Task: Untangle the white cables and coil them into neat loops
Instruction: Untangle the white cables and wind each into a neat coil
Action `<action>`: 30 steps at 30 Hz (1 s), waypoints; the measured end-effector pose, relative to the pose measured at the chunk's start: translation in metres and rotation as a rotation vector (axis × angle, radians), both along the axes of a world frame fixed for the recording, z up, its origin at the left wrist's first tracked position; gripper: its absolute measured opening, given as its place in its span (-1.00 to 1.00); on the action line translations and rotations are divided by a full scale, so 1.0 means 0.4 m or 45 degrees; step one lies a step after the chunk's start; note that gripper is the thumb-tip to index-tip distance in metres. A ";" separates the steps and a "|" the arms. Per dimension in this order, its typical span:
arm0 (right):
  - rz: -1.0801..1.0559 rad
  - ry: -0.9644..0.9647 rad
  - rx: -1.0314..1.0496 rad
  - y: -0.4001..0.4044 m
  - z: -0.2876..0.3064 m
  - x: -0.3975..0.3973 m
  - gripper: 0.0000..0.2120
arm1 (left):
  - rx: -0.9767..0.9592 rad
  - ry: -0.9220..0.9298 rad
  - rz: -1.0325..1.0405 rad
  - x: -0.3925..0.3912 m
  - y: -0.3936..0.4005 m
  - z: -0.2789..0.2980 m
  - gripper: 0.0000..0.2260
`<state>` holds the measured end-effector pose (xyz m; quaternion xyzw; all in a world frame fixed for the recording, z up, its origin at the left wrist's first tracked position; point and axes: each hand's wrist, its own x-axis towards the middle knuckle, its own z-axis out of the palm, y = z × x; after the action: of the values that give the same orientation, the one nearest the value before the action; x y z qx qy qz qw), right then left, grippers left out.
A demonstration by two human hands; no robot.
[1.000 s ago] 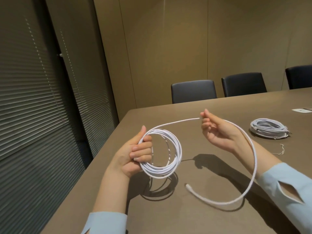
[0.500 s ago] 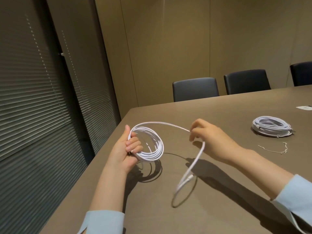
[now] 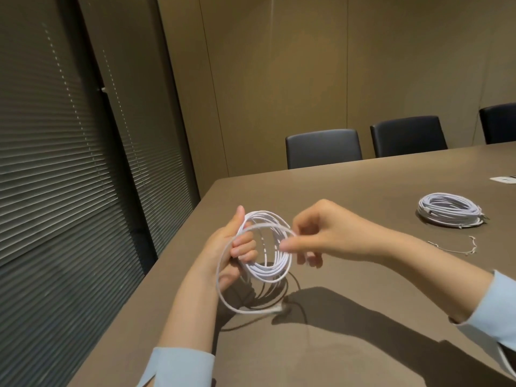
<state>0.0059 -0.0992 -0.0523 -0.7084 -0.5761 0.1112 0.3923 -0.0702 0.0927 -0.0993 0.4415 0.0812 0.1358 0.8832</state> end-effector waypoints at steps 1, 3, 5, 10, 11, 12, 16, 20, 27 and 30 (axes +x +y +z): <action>-0.019 0.166 0.072 0.001 -0.001 0.007 -0.66 | -0.012 -0.007 -0.063 0.006 -0.008 0.004 -0.63; -0.060 0.430 0.155 0.004 -0.005 0.017 -0.63 | -0.026 -0.030 -0.145 0.012 -0.024 0.008 -0.66; -0.047 0.622 0.180 0.011 -0.015 0.023 -0.65 | -0.026 -0.065 -0.176 0.009 -0.038 0.006 -0.67; -0.034 1.067 0.220 0.033 -0.045 0.021 -0.71 | -0.046 -0.162 -0.173 -0.002 -0.044 0.001 -0.65; -0.048 1.107 0.228 0.036 -0.048 0.019 -0.72 | -0.065 -0.174 -0.159 -0.002 -0.043 0.003 -0.61; -0.052 1.136 0.236 0.040 -0.051 0.018 -0.73 | -0.086 -0.180 -0.139 -0.002 -0.043 0.005 -0.58; -0.042 1.212 0.243 0.055 -0.059 0.005 -0.76 | -0.107 -0.171 -0.045 0.001 -0.054 0.013 -0.53; 0.015 1.363 0.292 0.071 -0.062 -0.018 -0.86 | 0.001 -0.119 0.046 0.003 -0.060 0.009 -0.57; 0.133 1.581 0.496 0.087 -0.074 -0.027 -0.86 | 0.304 0.030 0.082 0.002 -0.061 -0.003 -0.49; 0.178 1.548 0.502 0.092 -0.074 -0.019 -0.78 | 0.435 0.036 0.087 -0.005 -0.074 0.001 -0.55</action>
<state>-0.0016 -0.0623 -0.0820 -0.3944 -0.3053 0.4102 0.7635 -0.0722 0.0633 -0.0989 0.5842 0.0842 0.1714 0.7889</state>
